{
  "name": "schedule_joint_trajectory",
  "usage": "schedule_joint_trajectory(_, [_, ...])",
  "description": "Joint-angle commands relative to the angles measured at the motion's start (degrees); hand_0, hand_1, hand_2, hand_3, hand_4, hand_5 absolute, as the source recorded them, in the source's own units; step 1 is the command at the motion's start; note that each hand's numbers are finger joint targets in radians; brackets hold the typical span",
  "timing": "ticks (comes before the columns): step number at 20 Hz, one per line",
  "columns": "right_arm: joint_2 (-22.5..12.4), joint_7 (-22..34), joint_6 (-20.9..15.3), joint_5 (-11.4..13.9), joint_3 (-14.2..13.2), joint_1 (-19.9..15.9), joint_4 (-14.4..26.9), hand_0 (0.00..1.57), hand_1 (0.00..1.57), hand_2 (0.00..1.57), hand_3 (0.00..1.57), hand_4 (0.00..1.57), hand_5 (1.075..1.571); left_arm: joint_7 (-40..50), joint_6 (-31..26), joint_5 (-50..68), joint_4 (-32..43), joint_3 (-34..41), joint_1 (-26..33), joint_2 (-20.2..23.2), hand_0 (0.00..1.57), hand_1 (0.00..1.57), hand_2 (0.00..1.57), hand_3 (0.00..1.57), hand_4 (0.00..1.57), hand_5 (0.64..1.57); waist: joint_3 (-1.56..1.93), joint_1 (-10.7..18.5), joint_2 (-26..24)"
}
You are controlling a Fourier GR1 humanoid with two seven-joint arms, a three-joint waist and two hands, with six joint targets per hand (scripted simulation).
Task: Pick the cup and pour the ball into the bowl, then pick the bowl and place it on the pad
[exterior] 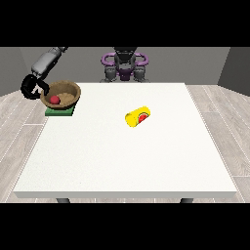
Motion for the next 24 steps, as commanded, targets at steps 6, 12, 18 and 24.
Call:
schedule_joint_trajectory(6, [3.0, -3.6, -0.8, -0.7, -1.1, 1.6, 3.9, 1.57, 1.57, 1.57, 1.13, 1.12, 1.568, 1.5, -0.9, 1.9, -1.2, 0.6, -0.4, 1.8, 0.0, 0.0, 0.0, 0.0, 0.0, 1.525, 0.07, 0.2, 1.7])
schedule_joint_trajectory(12, [-2.9, -1.2, -5.5, -4.2, -7.4, 2.2, 8.6, 1.53, 1.53, 1.52, 1.28, 0.0, 1.567, 1.7, -1.2, 3.2, -3.7, 1.8, 1.6, 2.2, 0.0, 0.0, 0.0, 0.0, 0.0, 1.518, 0.12, 1.6, 2.9])
schedule_joint_trajectory(18, [-2.4, -0.8, -4.9, -5.0, -7.7, -1.7, 10.3, 0.7, 0.7, 0.59, 1.0, 0.0, 1.534, 4.0, 3.5, 3.7, -8.3, 1.7, 0.8, 2.2, 0.0, 0.0, 0.0, 0.0, 0.0, 1.516, 0.12, 1.2, 4.3])
schedule_joint_trajectory(24, [-5.2, 0.0, -1.2, -5.4, -7.7, -1.4, 10.4, 0.32, 0.32, 0.4, 0.52, 0.0, 1.493, 5.9, 2.1, 4.7, -7.6, 1.6, 3.1, 2.7, 0.0, 0.0, 0.0, 0.0, 0.0, 1.515, 0.11, 0.9, 1.4])
